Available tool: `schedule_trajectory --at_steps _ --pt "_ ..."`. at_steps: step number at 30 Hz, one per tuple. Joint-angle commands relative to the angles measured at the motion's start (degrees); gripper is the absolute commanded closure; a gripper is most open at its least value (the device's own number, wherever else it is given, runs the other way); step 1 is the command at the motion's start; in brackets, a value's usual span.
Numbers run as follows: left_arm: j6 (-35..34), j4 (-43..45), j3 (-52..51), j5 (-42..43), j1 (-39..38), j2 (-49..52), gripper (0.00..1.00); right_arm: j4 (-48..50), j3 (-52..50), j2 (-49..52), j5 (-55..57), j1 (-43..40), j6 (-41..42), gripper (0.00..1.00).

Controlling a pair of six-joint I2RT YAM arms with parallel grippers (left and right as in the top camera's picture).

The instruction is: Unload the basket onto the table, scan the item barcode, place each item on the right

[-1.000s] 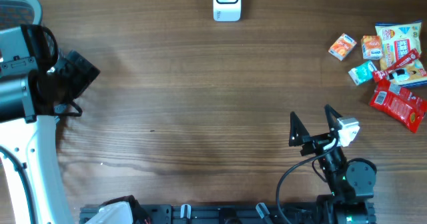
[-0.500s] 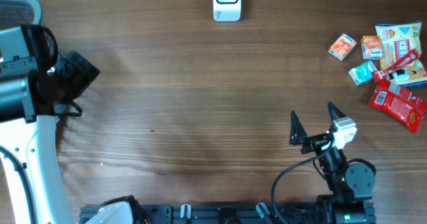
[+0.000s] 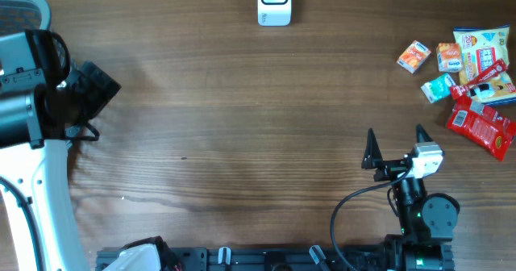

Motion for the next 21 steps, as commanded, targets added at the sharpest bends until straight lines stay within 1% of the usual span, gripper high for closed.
schedule_trajectory --at_steps 1,6,10,21 --pt "-0.8 0.1 0.4 -0.9 0.3 -0.2 0.00 0.0 -0.5 -0.9 1.2 -1.0 0.7 0.00" --pt "-0.8 0.1 0.4 -0.9 0.3 -0.2 0.00 -0.3 -0.5 -0.9 2.3 -1.0 -0.5 0.00" --pt "-0.8 0.1 0.4 -0.9 0.3 -0.2 0.00 -0.3 -0.5 -0.9 2.7 -1.0 -2.9 0.00" --pt "-0.8 0.1 0.4 -0.9 0.3 -0.2 0.00 -0.5 -0.5 -0.9 3.5 -1.0 -1.0 0.00"
